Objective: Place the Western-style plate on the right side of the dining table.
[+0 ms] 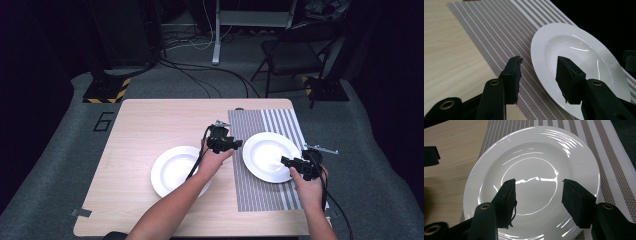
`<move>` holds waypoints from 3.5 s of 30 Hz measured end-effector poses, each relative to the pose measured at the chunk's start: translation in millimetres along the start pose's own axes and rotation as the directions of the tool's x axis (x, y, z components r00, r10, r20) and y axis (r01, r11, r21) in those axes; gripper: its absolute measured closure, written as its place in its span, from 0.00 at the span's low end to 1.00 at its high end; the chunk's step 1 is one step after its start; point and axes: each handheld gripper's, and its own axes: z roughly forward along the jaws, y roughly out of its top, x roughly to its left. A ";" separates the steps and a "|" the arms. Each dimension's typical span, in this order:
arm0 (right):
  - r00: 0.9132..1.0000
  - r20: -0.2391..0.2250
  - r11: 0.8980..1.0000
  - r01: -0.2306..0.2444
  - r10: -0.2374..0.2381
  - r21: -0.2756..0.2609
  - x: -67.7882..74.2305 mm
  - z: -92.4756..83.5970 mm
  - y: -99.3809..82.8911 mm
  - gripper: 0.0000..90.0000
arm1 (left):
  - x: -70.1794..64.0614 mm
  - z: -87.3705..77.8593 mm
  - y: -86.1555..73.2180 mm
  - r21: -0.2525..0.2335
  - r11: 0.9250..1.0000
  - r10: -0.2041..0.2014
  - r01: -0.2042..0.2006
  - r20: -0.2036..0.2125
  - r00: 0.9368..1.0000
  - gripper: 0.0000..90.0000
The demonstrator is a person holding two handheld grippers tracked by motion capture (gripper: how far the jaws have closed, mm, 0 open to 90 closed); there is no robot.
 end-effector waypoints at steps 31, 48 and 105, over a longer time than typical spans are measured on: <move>0.985 -0.109 0.991 0.134 -0.134 -0.007 52.0 -8.7 15.2 0.49 | 37.6 -71.0 6.1 -0.066 0.998 -0.008 0.001 -0.098 0.995 0.61; 0.962 -0.177 0.978 0.210 -0.209 -0.011 85.5 -7.4 19.7 0.50 | 62.6 -116.8 -7.1 -0.106 0.994 -0.048 0.032 -0.157 0.986 0.61; 0.835 -0.358 0.898 0.439 -0.418 -0.024 127.9 9.1 -39.5 0.45 | 142.4 -217.0 -132.2 -0.153 0.982 -0.157 0.108 -0.357 0.921 0.49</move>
